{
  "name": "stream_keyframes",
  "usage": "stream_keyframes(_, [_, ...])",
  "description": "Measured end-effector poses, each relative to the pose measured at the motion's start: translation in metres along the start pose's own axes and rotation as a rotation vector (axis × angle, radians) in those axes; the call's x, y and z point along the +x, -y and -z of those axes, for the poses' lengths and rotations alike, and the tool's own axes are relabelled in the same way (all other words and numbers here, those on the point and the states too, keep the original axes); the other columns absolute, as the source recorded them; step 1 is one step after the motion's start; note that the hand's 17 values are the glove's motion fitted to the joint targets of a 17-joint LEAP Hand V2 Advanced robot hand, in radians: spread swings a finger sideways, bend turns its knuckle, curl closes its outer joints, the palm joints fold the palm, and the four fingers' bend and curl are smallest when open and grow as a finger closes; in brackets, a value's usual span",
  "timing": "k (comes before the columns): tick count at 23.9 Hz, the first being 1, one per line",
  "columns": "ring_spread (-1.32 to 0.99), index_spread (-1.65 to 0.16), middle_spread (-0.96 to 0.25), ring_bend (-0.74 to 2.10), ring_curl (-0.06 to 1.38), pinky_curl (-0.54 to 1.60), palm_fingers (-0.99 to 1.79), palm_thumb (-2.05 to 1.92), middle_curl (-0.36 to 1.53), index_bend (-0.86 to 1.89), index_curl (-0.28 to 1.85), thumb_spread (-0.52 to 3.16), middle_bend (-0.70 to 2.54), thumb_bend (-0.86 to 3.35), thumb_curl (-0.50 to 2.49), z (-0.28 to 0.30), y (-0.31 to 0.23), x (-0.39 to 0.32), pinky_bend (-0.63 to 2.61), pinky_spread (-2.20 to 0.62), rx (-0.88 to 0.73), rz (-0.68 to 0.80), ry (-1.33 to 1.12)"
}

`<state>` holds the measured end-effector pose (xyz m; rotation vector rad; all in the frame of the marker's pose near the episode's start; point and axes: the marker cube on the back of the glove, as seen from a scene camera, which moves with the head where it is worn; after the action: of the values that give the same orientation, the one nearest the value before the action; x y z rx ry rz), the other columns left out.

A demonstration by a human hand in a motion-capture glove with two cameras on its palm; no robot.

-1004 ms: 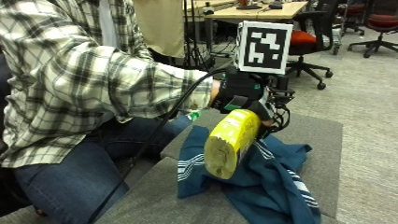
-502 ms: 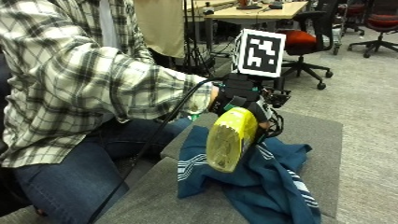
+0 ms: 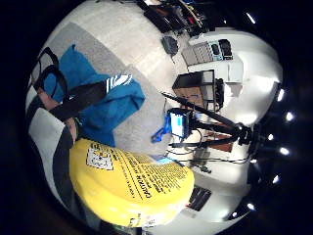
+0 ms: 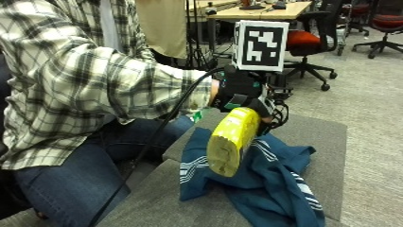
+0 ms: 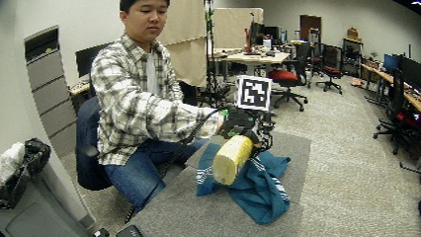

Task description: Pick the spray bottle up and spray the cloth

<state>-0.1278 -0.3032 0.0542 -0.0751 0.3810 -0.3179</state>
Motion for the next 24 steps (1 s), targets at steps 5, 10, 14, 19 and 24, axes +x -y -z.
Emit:
stream_keyframes(5, [-0.23, -0.29, -0.19, 0.55, 0.47, 0.37, 1.29, 1.04, 0.51, 0.19, 0.59, 0.04, 0.49, -0.03, 0.78, 0.013, -0.004, 0.003, 0.45, -0.17, 0.061, -0.017, 0.155])
stream_keyframes(10, [-0.23, -0.29, -0.19, 0.55, 0.47, 0.37, 1.29, 1.04, 0.51, 0.19, 0.6, 0.04, 0.49, -0.03, 0.78, 0.026, -0.006, 0.004, 0.45, -0.17, 0.122, -0.032, 0.335])
stream_keyframes(14, [-0.23, -0.29, -0.19, 0.55, 0.48, 0.37, 1.29, 1.04, 0.51, 0.19, 0.59, 0.04, 0.5, -0.03, 0.78, 0.036, -0.009, 0.005, 0.45, -0.17, 0.174, -0.043, 0.453])
stream_keyframes(19, [-0.23, -0.29, -0.19, 0.55, 0.48, 0.37, 1.29, 1.04, 0.51, 0.19, 0.59, 0.04, 0.5, -0.03, 0.78, 0.047, -0.014, 0.01, 0.45, -0.17, 0.237, -0.057, 0.613])
stream_keyframes(24, [-0.23, -0.29, -0.19, 0.55, 0.47, 0.37, 1.28, 1.04, 0.52, 0.19, 0.59, 0.04, 0.5, -0.03, 0.78, 0.058, -0.018, 0.016, 0.45, -0.17, 0.311, -0.07, 0.786])
